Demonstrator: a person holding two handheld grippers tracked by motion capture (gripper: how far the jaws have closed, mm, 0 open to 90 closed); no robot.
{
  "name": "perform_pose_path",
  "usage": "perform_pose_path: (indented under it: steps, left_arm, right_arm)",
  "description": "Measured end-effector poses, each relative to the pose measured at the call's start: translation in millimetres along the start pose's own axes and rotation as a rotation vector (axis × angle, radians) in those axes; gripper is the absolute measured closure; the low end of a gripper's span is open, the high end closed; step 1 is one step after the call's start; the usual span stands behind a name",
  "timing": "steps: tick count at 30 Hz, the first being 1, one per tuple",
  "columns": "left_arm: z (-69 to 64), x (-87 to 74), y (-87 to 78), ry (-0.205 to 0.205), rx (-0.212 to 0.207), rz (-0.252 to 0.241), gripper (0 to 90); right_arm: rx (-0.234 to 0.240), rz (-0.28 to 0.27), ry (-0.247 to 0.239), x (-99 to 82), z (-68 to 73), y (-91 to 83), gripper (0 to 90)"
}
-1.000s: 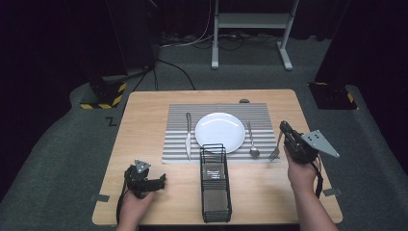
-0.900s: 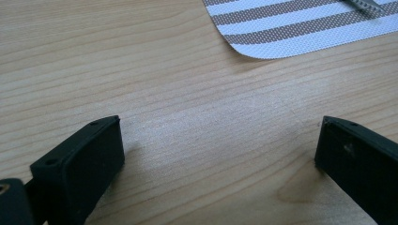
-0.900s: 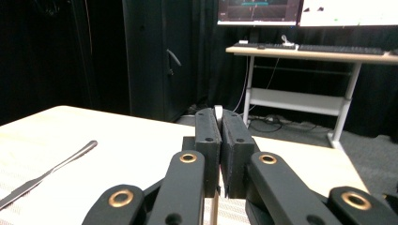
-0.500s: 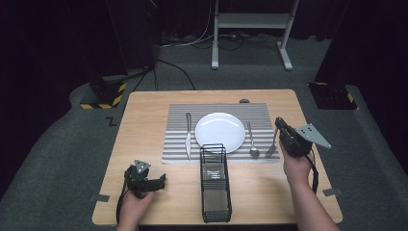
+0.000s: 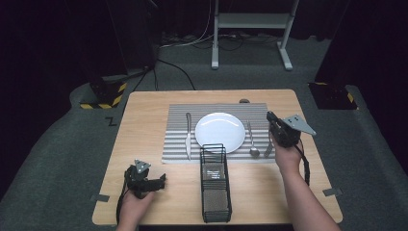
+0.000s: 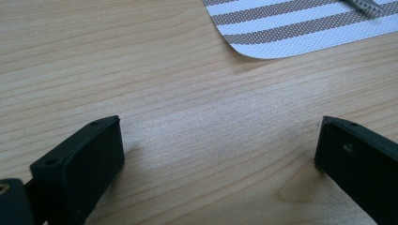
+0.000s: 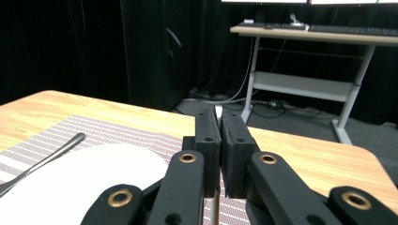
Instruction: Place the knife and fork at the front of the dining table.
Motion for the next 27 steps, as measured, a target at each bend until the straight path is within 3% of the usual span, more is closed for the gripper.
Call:
perform_pose_path:
  steps: [14,27]
  left_arm:
    - [-0.4,-0.9,-1.0,-0.002,0.0,-0.002,2.2]
    - [-1.3,-1.9,-2.4,-0.007,0.011,-0.005,3.2]
  right_arm:
    - [-0.025,0.095,0.056,-6.6,-13.2,50.3,86.3]
    - [-0.07,0.181,0.07,-16.6,-22.7,80.4,85.5]
Point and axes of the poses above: each handheld gripper's, and its own axes: y roughly forward along the jaws, x roughly out of its top, z roughly to its left, the point moved 3 cm from there along y, roughly forward along the jaws, and after that the axes turned 13 degrees about y, right-handed, at the moved point
